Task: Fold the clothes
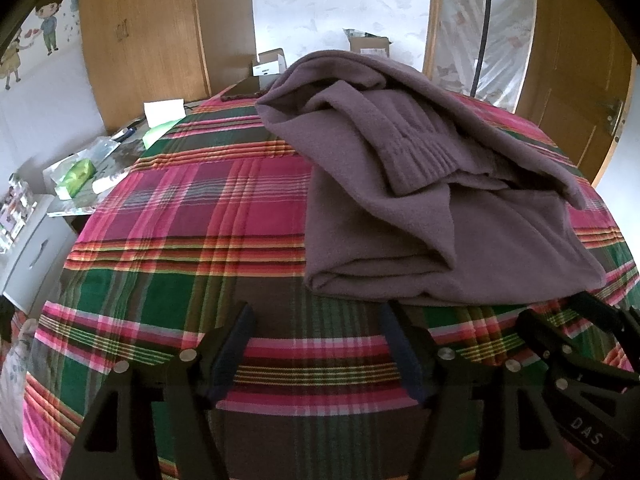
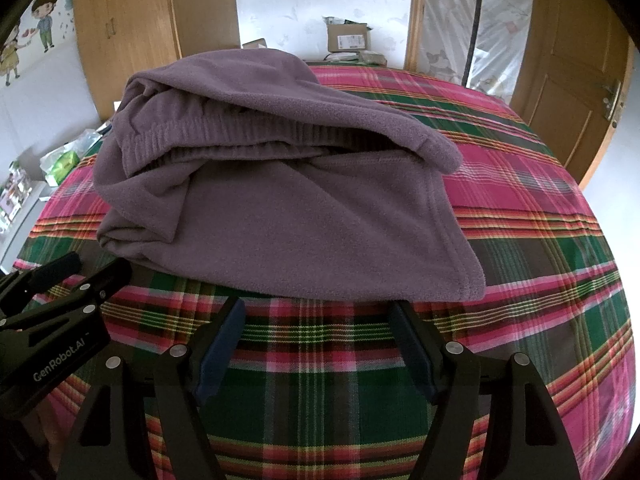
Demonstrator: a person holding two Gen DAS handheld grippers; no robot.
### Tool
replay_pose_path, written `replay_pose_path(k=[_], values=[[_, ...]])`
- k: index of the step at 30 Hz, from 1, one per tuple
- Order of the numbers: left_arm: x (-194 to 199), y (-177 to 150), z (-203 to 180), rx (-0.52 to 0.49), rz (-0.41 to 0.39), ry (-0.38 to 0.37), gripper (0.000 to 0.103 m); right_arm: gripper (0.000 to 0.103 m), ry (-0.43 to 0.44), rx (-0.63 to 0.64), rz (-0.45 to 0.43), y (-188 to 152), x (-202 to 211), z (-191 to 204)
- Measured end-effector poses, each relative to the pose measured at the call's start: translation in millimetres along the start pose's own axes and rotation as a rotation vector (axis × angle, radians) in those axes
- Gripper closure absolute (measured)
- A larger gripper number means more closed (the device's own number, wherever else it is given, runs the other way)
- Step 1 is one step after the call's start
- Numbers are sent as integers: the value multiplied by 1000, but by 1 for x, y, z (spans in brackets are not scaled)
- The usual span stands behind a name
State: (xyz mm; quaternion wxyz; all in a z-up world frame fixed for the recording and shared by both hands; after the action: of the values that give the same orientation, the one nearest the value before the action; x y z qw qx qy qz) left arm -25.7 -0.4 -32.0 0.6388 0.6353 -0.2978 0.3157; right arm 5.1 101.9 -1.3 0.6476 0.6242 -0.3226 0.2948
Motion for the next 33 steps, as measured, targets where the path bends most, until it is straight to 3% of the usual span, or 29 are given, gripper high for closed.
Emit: replay_pose_path(k=[4, 7, 10, 16, 21, 25, 29, 33], values=[[0, 2, 1, -18, 9, -13, 35, 28, 0, 0, 0, 1, 1, 0], [0, 6, 1, -72, 66, -49, 43, 28, 4, -3, 0, 1, -1, -2], [6, 12, 0, -144, 81, -22, 46, 28, 12, 14, 3, -3, 5, 3], [42, 35, -19, -319, -60, -11, 46, 27, 104, 3, 2, 1, 13, -11], [57, 60, -56, -508, -150, 5, 46, 28, 144, -12, -80, 11, 44, -37], [49, 71, -93, -653, -183, -8, 46, 28, 118, -7, -178, 25, 72, -60], [39, 80, -130, -797, -214, -25, 46, 28, 76, -16, -179, 28, 76, -81], [19, 87, -156, -883, -212, 9, 46, 28, 74, -54, -162, 25, 72, -97]])
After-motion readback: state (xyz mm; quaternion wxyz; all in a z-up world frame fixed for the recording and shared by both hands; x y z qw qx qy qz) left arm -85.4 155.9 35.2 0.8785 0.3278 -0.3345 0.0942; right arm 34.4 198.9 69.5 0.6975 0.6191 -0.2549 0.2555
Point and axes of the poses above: each gripper's, at about its wrist camera, not at the fingertips, and x roughly against the way its jaws point, z to its left, y to its top, the point moved 4 cm from there along -x, roughly the way its jaws point, and after that the axes turned 1 degree about y, right-handed, at the moved point
